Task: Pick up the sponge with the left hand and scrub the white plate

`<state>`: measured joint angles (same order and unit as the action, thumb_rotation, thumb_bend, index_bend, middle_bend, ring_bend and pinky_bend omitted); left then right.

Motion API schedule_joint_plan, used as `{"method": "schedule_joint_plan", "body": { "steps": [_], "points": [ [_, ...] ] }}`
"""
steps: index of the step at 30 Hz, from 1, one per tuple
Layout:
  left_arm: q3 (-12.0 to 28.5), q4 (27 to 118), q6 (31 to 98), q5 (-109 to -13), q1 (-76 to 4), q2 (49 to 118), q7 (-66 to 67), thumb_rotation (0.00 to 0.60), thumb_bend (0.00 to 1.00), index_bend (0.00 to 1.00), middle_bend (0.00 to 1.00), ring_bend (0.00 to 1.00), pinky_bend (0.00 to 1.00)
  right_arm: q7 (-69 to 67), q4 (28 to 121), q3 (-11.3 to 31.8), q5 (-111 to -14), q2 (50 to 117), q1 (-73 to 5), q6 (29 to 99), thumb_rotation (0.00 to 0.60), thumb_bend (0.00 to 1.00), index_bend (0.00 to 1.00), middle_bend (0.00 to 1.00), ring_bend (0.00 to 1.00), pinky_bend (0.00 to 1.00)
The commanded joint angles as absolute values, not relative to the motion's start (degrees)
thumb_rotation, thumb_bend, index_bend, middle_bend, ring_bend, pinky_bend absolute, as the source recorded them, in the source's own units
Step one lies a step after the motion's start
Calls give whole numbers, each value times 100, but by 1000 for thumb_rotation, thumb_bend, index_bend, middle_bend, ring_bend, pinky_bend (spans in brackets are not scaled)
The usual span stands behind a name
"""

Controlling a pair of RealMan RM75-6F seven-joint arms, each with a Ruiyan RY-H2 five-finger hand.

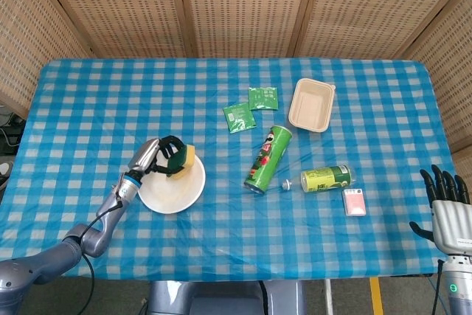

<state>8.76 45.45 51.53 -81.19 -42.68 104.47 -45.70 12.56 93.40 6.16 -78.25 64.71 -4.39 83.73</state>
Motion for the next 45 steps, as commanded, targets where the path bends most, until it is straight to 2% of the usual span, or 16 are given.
{"method": "schedule_joint_plan", "body": {
  "steps": [1, 10, 20, 29, 45],
  "points": [
    [843, 4424, 5137, -8126, -4257, 10544, -4658, 600, 299, 600, 498, 482, 491, 1232, 9354, 627, -7834, 6459, -437, 8389, 600, 0, 0, 0, 0, 0],
    [802, 4337, 5344, -8203, -4185, 10606, -4878, 600, 298, 600, 498, 482, 491, 1161, 9363, 624, -7863, 6422, -421, 8418, 600, 0, 0, 0, 0, 0],
    [695, 4955, 5857, -8486, -4063, 10012, -4763, 600, 297, 601, 498, 482, 491, 1152, 9419, 604, -7949, 6394, -394, 8495, 600, 0, 0, 0, 0, 0],
    [598, 5055, 5636, -8357, -3970, 9959, -4707, 600, 297, 601, 498, 482, 491, 1168, 9467, 588, -8006, 6376, -378, 8538, 600, 0, 0, 0, 0, 0],
    [467, 4318, 5407, -8354, -3952, 10408, -4903, 600, 300, 603, 499, 482, 491, 1100, 9431, 621, -7938, 6356, -378, 8510, 600, 0, 0, 0, 0, 0]
  ]
}}
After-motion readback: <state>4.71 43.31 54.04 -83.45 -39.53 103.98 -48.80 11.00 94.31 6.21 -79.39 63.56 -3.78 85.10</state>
